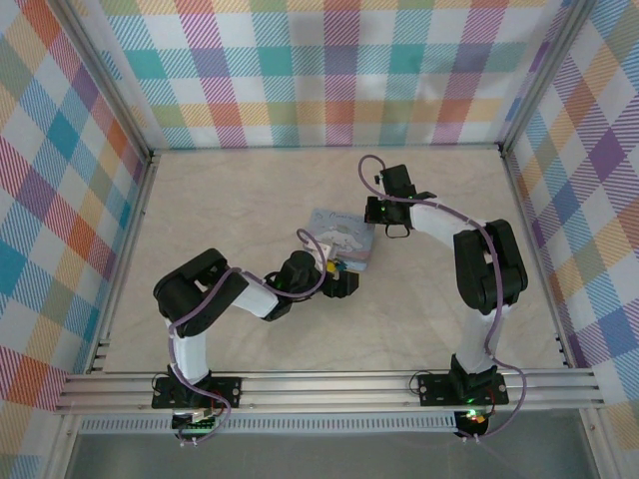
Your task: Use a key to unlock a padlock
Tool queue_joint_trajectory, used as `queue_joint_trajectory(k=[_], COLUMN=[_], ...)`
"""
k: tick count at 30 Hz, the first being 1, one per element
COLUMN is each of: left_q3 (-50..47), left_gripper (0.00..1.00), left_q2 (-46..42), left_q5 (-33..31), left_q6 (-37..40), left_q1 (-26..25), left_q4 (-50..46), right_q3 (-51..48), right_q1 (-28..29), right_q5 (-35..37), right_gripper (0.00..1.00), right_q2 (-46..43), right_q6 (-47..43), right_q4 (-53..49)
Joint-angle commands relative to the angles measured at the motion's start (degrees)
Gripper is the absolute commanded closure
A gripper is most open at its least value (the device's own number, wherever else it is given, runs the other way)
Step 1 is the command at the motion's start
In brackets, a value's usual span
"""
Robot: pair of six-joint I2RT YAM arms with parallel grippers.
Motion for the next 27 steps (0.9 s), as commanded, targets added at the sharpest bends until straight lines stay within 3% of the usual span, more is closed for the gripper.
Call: queue_joint_trajectory(k=[1, 8, 19, 27], left_q3=[-0.52, 0.26, -2.42, -2.98], left_gripper=[0.09, 0.08, 0.18, 0.24], left_q2=[2.12, 5.04, 2.75, 4.34], left_q5=[-4.10, -5.37, 8.47, 10.12], left_q6=[1.83, 0.76, -0.66, -5.11], left_q1=[-0.65, -0.64, 1.26, 3.01], left_q4=[6.02, 6.83, 14.50, 18.65], right_q3=[-0.89, -1.00, -0.67, -0.92], right_q1=[0.87, 0.95, 0.96, 0.96], right_q5=[-1.53, -1.75, -2.23, -2.23], right_gripper=[1.00, 1.00, 1.00, 1.00], right_q2=[0.88, 0.47, 1.05, 0.87], right_q6=[0.74, 0.70, 0.96, 1.24], right_q4=[0.14, 0.65, 0.92, 1.03])
